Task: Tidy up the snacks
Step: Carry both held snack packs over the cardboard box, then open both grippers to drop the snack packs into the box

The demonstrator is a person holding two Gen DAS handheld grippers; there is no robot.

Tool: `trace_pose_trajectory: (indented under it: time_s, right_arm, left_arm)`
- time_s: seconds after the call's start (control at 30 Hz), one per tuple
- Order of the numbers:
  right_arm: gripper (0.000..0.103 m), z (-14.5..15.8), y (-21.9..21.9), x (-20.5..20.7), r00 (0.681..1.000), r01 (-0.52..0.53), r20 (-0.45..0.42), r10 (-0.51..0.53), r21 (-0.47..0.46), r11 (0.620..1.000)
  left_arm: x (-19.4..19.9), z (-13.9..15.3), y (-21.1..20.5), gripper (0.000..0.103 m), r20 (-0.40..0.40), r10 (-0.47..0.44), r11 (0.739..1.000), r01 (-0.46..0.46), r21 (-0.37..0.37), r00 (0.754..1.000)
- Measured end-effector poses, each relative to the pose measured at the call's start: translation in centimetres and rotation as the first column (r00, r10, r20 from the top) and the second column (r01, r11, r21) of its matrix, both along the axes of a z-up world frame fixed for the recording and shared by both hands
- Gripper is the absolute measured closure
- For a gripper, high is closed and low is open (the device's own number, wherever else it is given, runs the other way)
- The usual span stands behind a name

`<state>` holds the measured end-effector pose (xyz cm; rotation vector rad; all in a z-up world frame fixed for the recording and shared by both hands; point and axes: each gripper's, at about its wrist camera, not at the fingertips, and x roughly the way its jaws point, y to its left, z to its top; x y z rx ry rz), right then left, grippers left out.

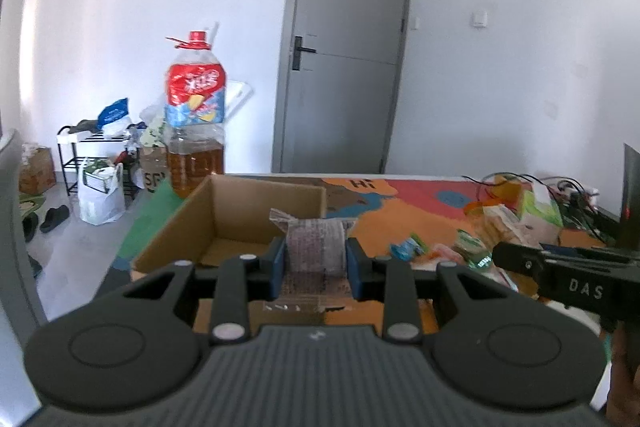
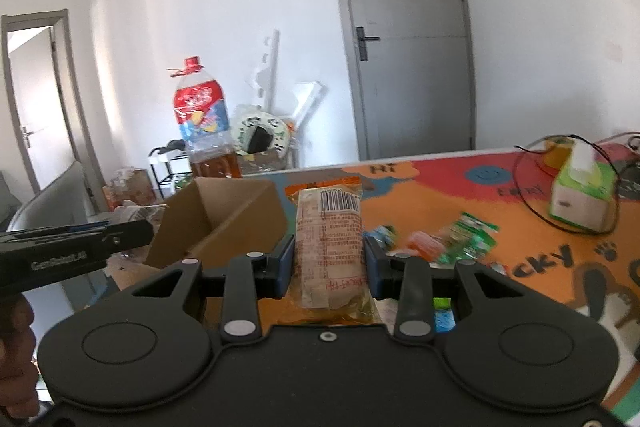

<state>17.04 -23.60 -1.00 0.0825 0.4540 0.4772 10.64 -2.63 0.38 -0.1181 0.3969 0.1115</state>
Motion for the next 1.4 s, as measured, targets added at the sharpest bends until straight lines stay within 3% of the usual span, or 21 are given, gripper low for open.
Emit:
trace_pose_trajectory:
  time_s: [0.47,1.0,1.23,1.4]
  right_arm:
    - [0.067,1.0,7.5,1.4,0.991,-0.133,0.001,0.133,0.008,0.991]
    - [0.066,1.1,12.1,3.5,0.988,-0.157,-0.011,0.157,-0.009,0.988]
    - [0.066,0.8,13.6,4.5,0.985,-0.17,-0.02,0.169,-0.027,0.985]
    - [0.066,0.6,14.7,5.3,0.984,-0.178,-0.028,0.177,-0.035,0.983]
  left_arm:
    - [1.9,0.5,7.2,0.073,-0.006,0.094,0.995,-0.094,-0.036,0.996]
    - [6.5,-0.5,11.4,0.072,-0.061,0.026,0.998,-0.03,-0.056,0.998]
    - [7.5,-1.1,12.1,0.072,-0.074,0.039,0.997,-0.045,-0.07,0.996]
    - [7.0,-0.7,12.6,0.061,-0.043,0.081,0.995,-0.083,-0.048,0.996]
